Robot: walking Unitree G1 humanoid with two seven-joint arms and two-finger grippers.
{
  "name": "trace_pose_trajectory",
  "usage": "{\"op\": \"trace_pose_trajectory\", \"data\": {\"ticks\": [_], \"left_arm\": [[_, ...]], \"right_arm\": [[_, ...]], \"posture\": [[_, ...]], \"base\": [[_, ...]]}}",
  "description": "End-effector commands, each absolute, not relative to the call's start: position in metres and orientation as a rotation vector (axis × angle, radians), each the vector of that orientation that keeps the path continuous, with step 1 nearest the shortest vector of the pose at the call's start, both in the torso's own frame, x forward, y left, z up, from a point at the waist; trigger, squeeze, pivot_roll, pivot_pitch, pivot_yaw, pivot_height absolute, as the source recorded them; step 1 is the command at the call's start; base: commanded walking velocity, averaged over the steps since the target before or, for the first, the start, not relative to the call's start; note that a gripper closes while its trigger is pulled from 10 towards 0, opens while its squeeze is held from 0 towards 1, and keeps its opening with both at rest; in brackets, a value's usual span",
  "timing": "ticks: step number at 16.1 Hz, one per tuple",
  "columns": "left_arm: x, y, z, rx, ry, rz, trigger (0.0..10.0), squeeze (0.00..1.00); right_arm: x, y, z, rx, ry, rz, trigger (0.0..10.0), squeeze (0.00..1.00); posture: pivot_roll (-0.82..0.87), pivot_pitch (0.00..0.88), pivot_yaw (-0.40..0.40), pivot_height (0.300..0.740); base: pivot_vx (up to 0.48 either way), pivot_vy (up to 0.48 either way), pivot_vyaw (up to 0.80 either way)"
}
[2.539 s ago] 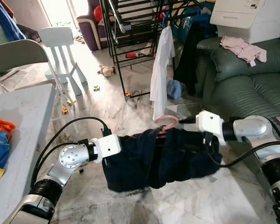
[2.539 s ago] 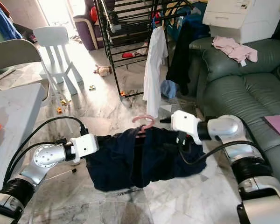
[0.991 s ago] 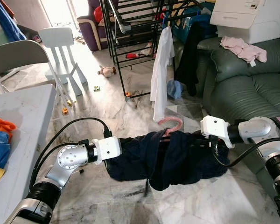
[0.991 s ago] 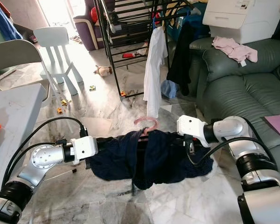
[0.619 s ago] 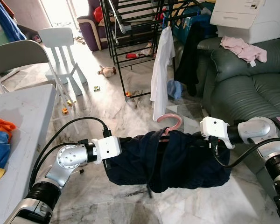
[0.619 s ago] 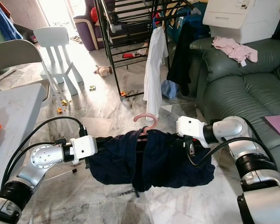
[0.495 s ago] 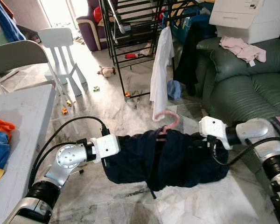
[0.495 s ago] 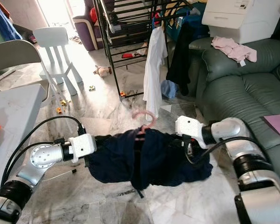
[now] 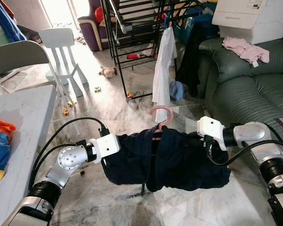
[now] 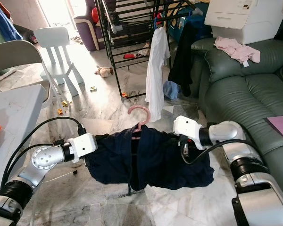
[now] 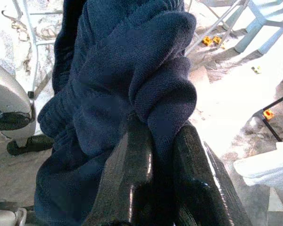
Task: Hang hanger
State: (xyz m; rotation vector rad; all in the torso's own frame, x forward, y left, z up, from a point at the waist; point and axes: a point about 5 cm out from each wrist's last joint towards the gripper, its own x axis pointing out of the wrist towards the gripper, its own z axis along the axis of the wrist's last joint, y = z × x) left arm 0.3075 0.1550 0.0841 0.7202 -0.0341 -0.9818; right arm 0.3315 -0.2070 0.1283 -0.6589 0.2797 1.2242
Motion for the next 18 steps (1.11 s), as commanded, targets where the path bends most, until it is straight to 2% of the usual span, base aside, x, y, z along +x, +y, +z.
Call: {"op": "trace_pose_trajectory", "data": {"ticks": [1, 6, 7, 8, 12, 18], "left_arm": [[0.312, 0.164, 0.087, 0.736, -0.024, -0.932, 10.0, 0.0], [0.314, 0.167, 0.086, 0.754, -0.019, -0.913, 10.0, 0.01], [0.315, 0.168, 0.086, 0.747, -0.011, -0.906, 10.0, 0.2], [0.316, 0.17, 0.086, 0.744, -0.005, -0.898, 10.0, 1.0], [0.319, 0.177, 0.086, 0.813, 0.013, -0.866, 10.0, 1.0], [0.32, 0.18, 0.085, 0.825, 0.019, -0.842, 10.0, 1.0]], "right_arm": [[0.335, -0.209, 0.135, -0.642, 0.239, 1.183, 0.0, 0.0], [0.335, -0.209, 0.134, -0.639, 0.244, 1.193, 0.0, 0.0], [0.335, -0.209, 0.134, -0.641, 0.245, 1.192, 0.0, 0.0], [0.335, -0.209, 0.134, -0.653, 0.247, 1.189, 0.0, 0.0], [0.342, -0.212, 0.131, -0.776, 0.287, 1.084, 0.0, 0.0], [0.343, -0.211, 0.129, -0.788, 0.295, 1.053, 0.0, 0.0]], "posture": [[-0.12, 0.0, 0.094, 0.74], [-0.13, 0.0, 0.094, 0.74], [-0.13, 0.0, 0.094, 0.74], [-0.13, 0.0, 0.092, 0.74], [-0.12, 0.0, 0.091, 0.74], [-0.12, 0.0, 0.091, 0.74]], "base": [[0.0, 0.0, 0.0], [0.0, 0.0, 0.0], [0.0, 0.0, 0.0], [0.0, 0.0, 0.0], [0.0, 0.0, 0.0], [0.0, 0.0, 0.0]]}}
